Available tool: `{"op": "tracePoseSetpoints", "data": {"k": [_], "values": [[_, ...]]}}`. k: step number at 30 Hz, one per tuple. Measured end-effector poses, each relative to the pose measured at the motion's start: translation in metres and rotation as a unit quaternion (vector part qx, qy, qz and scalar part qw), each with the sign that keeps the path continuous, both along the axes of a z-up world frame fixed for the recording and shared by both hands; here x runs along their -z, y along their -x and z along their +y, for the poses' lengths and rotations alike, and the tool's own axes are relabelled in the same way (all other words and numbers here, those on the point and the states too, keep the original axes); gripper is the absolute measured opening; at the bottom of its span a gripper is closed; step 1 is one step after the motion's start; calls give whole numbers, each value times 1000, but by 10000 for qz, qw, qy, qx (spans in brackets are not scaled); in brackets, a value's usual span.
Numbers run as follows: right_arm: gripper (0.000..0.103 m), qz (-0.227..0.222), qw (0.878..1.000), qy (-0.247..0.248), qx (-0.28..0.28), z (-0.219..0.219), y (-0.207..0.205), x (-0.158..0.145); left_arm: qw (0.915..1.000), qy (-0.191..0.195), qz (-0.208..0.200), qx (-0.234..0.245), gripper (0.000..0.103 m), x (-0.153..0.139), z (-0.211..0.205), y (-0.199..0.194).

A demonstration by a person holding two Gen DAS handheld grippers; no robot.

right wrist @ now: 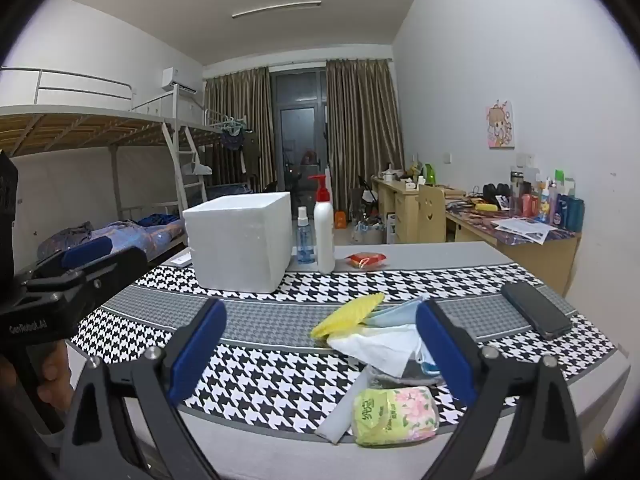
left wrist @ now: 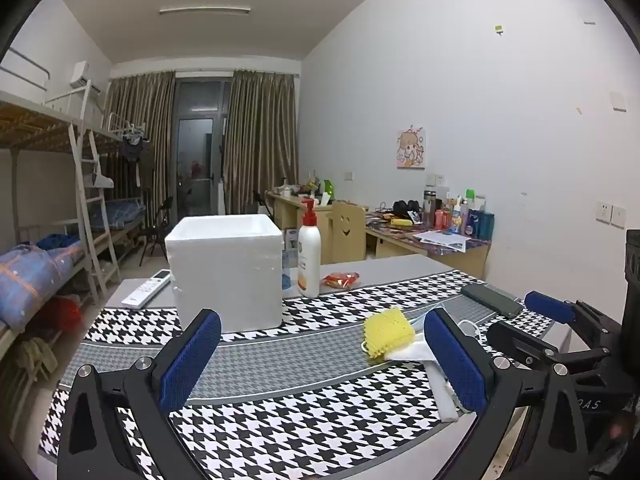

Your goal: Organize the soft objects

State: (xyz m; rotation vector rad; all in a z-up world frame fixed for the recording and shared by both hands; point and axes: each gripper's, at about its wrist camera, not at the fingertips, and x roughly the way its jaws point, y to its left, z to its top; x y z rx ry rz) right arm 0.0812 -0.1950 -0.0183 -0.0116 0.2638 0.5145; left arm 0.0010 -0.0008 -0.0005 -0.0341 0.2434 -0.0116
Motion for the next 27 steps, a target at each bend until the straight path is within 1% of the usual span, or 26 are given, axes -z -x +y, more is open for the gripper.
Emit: {"op": "tracePoseSetpoints", "data": {"k": [1, 3, 5, 6, 7, 12, 15, 22, 27], "values": [[98, 52, 10000, 0, -5, 0, 0, 0, 10000, 0, 15, 4, 102, 0, -1, 0], [98, 41, 10000, 1, -7, 0, 0, 0, 9999, 107, 73, -61, 102, 0, 6, -3], [98, 36, 10000, 7, -19, 1, 0, 0, 9998, 158, 52, -85, 102, 1, 8, -3], [98, 43, 10000, -1, 1, 0, 0, 0, 9997, 150, 132, -108, 102, 2, 6, -8], [98, 43, 10000, 6, 14, 1, 0, 0, 9997, 198, 114, -115, 102, 2, 9, -7], [98, 61, 10000, -8, 40, 2, -3, 0, 9995, 111, 31, -292, 102, 0, 10, -5], [98, 105, 9999, -22, -13, -2, -1, -2, 9995, 114, 105, -261, 102, 0, 10, -9], [98, -11, 10000, -8, -47, 0, 3, -4, 9997, 92, 62, -210, 102, 0, 6, -6], [97, 8, 10000, -19, -18, -2, 2, -2, 9998, 155, 45, -91, 102, 1, 5, -4]]}}
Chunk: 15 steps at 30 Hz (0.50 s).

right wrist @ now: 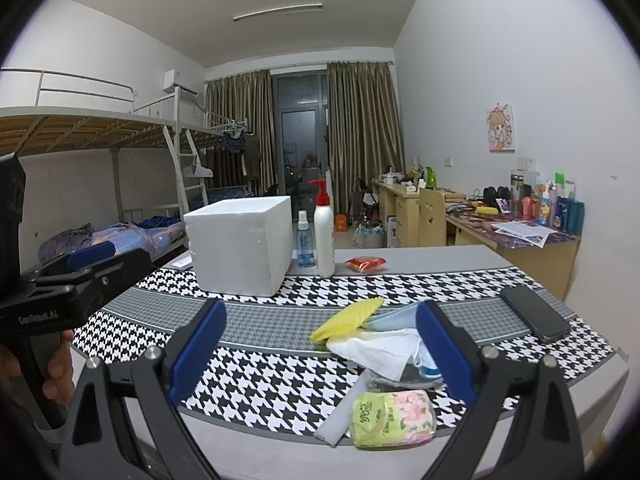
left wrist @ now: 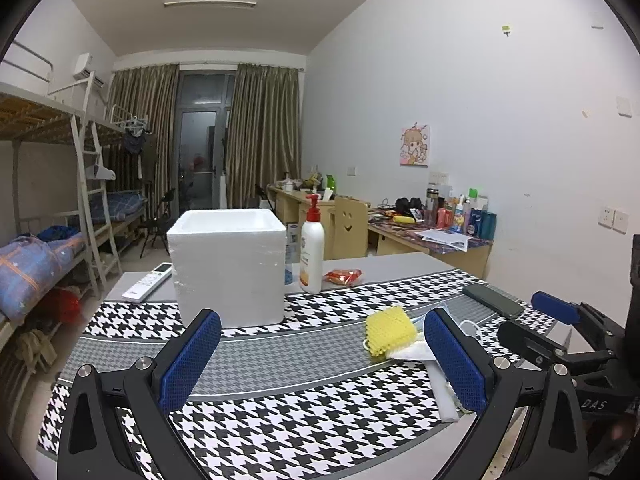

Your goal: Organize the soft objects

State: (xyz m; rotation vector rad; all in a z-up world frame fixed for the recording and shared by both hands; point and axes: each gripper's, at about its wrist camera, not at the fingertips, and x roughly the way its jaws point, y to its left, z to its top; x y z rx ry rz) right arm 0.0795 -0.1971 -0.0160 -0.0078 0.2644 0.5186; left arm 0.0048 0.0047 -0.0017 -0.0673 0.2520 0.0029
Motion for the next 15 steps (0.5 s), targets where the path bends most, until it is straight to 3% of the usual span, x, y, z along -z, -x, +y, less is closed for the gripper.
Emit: {"op": "tracePoseSetpoints", "data": {"k": [15], "values": [[98, -6, 10000, 5, 57, -3, 1, -1, 9999, -101, -17, 79, 102, -3, -7, 5]]}}
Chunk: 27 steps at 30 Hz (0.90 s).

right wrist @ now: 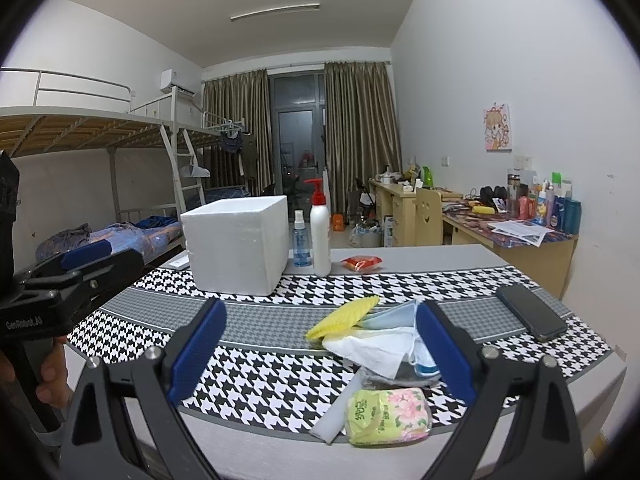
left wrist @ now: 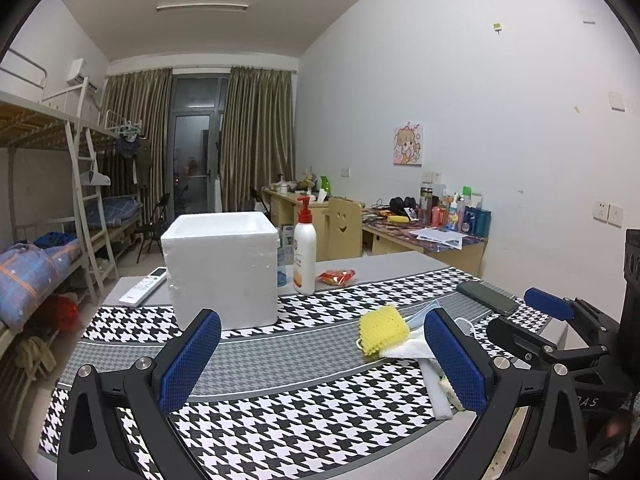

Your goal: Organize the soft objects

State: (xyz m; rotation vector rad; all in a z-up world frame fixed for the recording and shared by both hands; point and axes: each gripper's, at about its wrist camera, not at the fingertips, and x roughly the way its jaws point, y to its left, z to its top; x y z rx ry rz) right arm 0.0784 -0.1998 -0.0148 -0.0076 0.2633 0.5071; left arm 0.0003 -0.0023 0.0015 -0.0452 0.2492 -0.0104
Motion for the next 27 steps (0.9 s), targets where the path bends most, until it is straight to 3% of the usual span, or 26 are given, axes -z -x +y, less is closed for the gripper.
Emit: {"op": "tracePoseSetpoints", "data": {"k": [27], "values": [[98, 64, 10000, -9, 66, -4, 0, -1, 9999, -48, 130, 84, 102, -3, -5, -7]]}}
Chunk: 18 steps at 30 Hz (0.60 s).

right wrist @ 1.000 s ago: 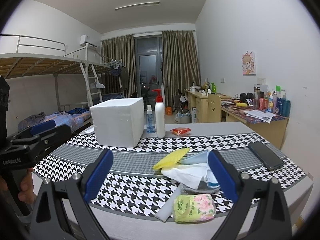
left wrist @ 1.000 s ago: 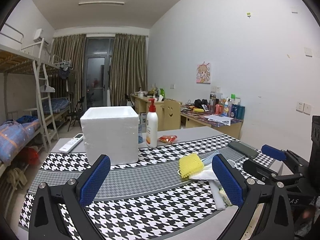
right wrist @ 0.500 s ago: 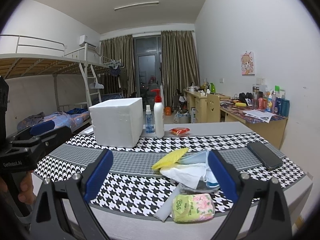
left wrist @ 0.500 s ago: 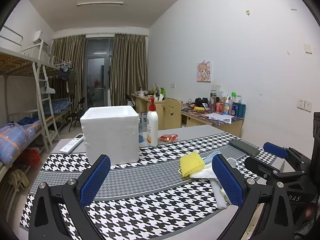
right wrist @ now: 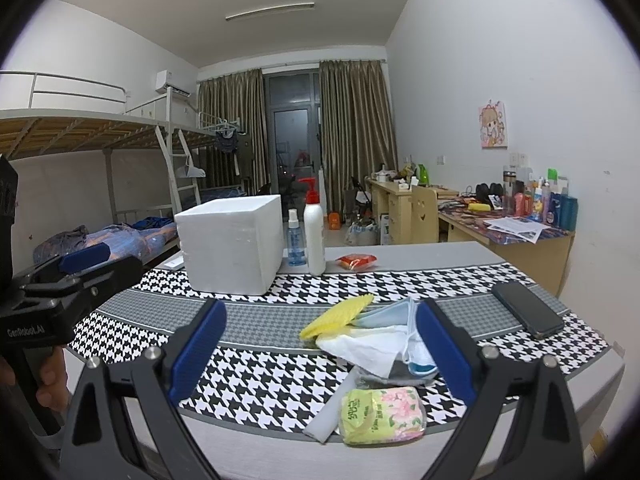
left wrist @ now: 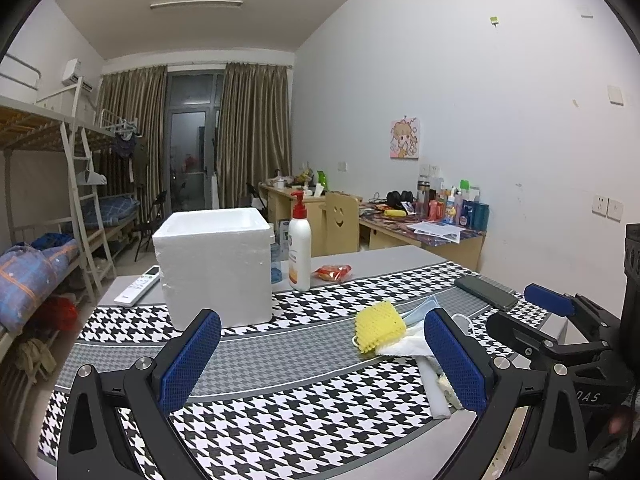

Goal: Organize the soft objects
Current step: 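Reach the left gripper to the yellow mesh sponge while the right gripper approaches the blue mask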

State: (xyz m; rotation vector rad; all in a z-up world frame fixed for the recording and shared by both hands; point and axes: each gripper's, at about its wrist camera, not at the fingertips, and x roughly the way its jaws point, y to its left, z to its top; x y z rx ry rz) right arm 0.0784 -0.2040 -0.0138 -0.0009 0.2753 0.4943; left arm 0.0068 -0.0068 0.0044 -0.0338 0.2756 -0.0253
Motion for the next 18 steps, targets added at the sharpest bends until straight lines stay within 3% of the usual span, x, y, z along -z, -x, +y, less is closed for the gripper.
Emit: {"op": "tracePoseSetpoints", "data": {"k": [18], "values": [[98, 526, 9980, 72, 332, -16, -43, 7, 9981, -32, 521, 325, 102, 3, -19, -57]]}}
